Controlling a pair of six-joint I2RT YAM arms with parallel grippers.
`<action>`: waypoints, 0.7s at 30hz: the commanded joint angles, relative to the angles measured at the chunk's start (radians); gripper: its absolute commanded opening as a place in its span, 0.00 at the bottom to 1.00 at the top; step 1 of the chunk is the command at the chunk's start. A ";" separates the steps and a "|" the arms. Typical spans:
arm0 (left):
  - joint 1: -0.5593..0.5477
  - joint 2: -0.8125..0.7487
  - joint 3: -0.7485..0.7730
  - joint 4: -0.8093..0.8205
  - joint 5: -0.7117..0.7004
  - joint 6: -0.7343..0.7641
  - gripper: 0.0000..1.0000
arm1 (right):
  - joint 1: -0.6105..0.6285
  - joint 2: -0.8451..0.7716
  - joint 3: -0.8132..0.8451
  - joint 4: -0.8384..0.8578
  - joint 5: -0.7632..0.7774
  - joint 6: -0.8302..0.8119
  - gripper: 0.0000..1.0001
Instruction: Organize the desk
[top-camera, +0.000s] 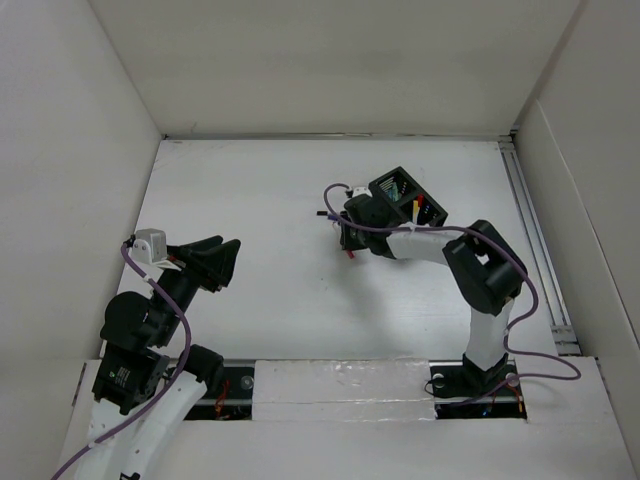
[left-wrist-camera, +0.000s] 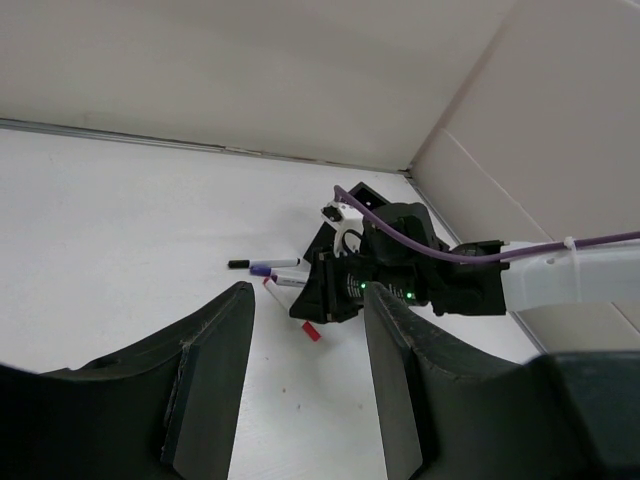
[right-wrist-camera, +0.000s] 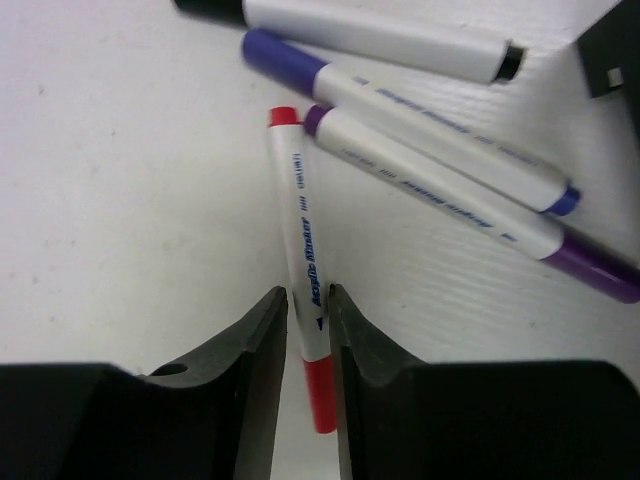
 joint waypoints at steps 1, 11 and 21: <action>0.001 0.004 -0.004 0.056 0.017 -0.004 0.44 | 0.036 -0.035 -0.003 0.001 -0.017 0.033 0.29; 0.001 0.004 -0.005 0.058 0.014 -0.004 0.44 | 0.063 0.055 0.115 -0.098 0.096 0.016 0.46; 0.001 0.008 -0.005 0.059 0.018 -0.002 0.44 | 0.192 0.074 0.125 -0.128 0.164 -0.004 0.01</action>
